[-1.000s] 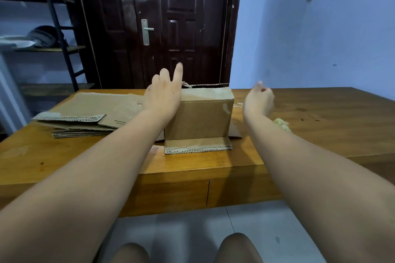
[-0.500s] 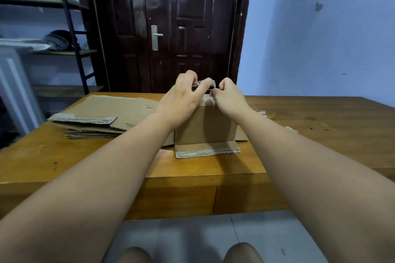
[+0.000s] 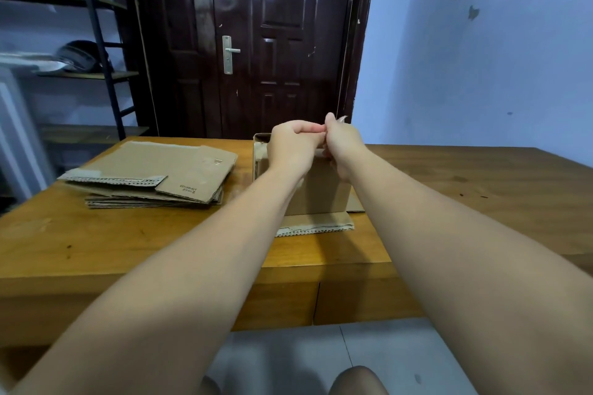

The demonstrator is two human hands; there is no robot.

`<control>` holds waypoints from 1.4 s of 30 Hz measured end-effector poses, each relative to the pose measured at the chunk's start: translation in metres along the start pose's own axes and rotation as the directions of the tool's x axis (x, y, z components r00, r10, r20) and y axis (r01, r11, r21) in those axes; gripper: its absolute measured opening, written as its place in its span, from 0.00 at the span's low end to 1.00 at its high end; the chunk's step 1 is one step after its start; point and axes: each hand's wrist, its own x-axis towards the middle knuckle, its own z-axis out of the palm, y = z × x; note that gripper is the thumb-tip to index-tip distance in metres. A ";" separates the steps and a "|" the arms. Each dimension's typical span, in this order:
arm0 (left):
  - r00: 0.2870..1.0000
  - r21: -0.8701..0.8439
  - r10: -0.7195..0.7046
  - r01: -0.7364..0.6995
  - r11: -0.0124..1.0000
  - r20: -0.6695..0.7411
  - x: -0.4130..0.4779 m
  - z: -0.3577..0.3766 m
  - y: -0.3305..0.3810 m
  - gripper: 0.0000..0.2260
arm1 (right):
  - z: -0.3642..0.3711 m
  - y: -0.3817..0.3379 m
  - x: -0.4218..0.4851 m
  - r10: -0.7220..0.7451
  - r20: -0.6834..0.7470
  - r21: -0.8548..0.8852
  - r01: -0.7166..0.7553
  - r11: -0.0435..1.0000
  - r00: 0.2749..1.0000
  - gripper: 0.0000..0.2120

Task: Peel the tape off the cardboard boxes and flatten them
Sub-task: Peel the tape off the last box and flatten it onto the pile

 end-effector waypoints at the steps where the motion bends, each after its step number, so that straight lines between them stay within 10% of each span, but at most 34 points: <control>1: 1.000 -0.003 0.022 -0.022 1.000 0.016 -0.002 0.000 0.000 0.04 | 0.001 0.000 -0.001 0.014 -0.034 0.012 -0.014 1.000 0.999 0.19; 8: 0.973 0.593 0.225 -0.215 0.776 0.058 -0.002 -0.003 -0.010 0.21 | -0.003 0.001 0.000 0.068 -0.097 0.198 -0.047 0.979 0.993 0.20; 16: 0.971 0.584 0.116 0.027 0.811 -0.207 0.005 -0.001 -0.005 0.32 | -0.005 0.006 -0.004 0.179 -0.124 0.479 -0.099 0.872 0.976 0.16; 21: 0.950 0.911 0.182 -0.298 0.286 0.253 -0.001 -0.005 -0.025 0.20 | -0.011 0.005 -0.006 0.034 0.082 0.555 -0.074 0.829 0.996 0.13; 25: 0.922 0.939 0.230 -0.336 0.071 0.313 0.003 -0.002 -0.050 0.25 | -0.016 -0.001 -0.013 0.001 0.137 0.541 -0.075 0.838 0.991 0.12; 38: 0.924 0.947 0.228 -0.321 0.028 0.306 0.005 0.002 -0.051 0.24 | -0.025 0.016 -0.003 0.098 -0.069 0.412 -0.061 0.909 0.993 0.10; 42: 0.926 0.948 0.229 -0.316 0.038 0.299 0.005 0.002 -0.051 0.24 | -0.023 0.014 -0.004 0.118 0.001 0.309 -0.113 0.944 0.993 0.31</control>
